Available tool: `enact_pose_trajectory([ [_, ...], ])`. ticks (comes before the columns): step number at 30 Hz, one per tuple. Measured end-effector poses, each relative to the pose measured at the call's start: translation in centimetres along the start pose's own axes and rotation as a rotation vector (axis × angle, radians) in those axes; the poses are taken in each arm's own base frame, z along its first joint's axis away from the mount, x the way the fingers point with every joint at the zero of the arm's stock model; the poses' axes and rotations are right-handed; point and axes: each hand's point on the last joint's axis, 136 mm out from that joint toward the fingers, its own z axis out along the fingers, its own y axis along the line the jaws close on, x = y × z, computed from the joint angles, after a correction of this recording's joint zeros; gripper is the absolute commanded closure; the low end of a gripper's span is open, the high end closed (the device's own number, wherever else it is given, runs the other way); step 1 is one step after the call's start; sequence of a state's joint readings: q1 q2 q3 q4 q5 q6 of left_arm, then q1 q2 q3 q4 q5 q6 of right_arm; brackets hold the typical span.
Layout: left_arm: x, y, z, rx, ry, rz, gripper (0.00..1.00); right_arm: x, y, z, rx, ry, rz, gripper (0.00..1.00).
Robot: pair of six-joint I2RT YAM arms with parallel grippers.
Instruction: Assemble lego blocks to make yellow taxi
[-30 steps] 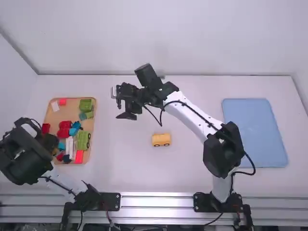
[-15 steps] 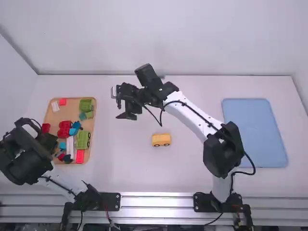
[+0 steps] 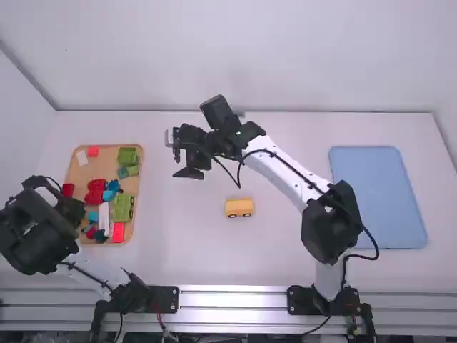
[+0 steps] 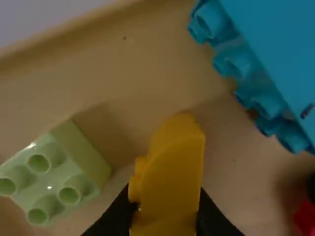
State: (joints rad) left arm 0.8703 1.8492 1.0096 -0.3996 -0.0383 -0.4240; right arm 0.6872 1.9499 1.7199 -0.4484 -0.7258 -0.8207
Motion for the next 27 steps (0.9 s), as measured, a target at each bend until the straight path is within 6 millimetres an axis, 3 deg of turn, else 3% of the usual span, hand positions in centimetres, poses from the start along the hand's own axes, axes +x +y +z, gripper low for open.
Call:
enact_pose_trajectory([
  [3, 0.0, 0.0, -0.1, 0.001, 0.0, -0.001, 0.98, 0.0, 0.0, 0.0, 0.0, 0.0, 0.001, 0.02],
  [10, 1.1, -1.3, -0.9, 0.078, 0.069, 0.007, 0.98, -0.1, -1.0, -0.4, 0.03, -0.015, 0.049, 0.01],
  [14, 0.6, -2.3, -3.9, 0.151, 0.022, 0.008, 0.98, 0.6, -2.9, -1.7, 0.079, -0.027, 0.137, 0.02],
  [15, 0.0, -2.9, -6.5, 0.198, -0.048, 0.022, 0.98, 1.0, -3.6, -2.4, 0.096, -0.033, 0.178, 0.02],
  [17, -0.4, -3.4, -8.4, 0.24, -0.111, 0.044, 0.98, 1.3, -4.1, -2.9, 0.102, -0.043, 0.212, 0.02],
  [18, -0.4, -4.4, -11.3, 0.31, -0.203, 0.095, 0.98, 1.5, -4.4, -3.5, 0.101, -0.055, 0.242, 0.02],
  [20, 0.0, -5.8, -13.9, 0.388, -0.285, 0.164, 0.98, 1.6, -4.6, -3.9, 0.094, -0.07, 0.265, 0.02],
  [21, 0.8, -7.3, -16.2, 0.468, -0.356, 0.244, 0.98, 1.6, -4.6, -4.2, 0.087, -0.081, 0.276, 0.02],
  [22, 2.4, -9.4, -18.8, 0.571, -0.438, 0.361, 0.98, 1.5, -4.6, -4.4, 0.077, -0.094, 0.288, 0.02],
  [24, 4.7, -11.4, -21.1, 0.67, -0.505, 0.486, 0.97, 1.1, -4.5, -4.5, 0.065, -0.114, 0.301, 0.02],
  [27, 11.0, -15.2, -24.7, 0.875, -0.632, 0.757, 0.92, -0.5, -4.9, -4.7, 0.041, -0.217, 0.289, 0.01],
])
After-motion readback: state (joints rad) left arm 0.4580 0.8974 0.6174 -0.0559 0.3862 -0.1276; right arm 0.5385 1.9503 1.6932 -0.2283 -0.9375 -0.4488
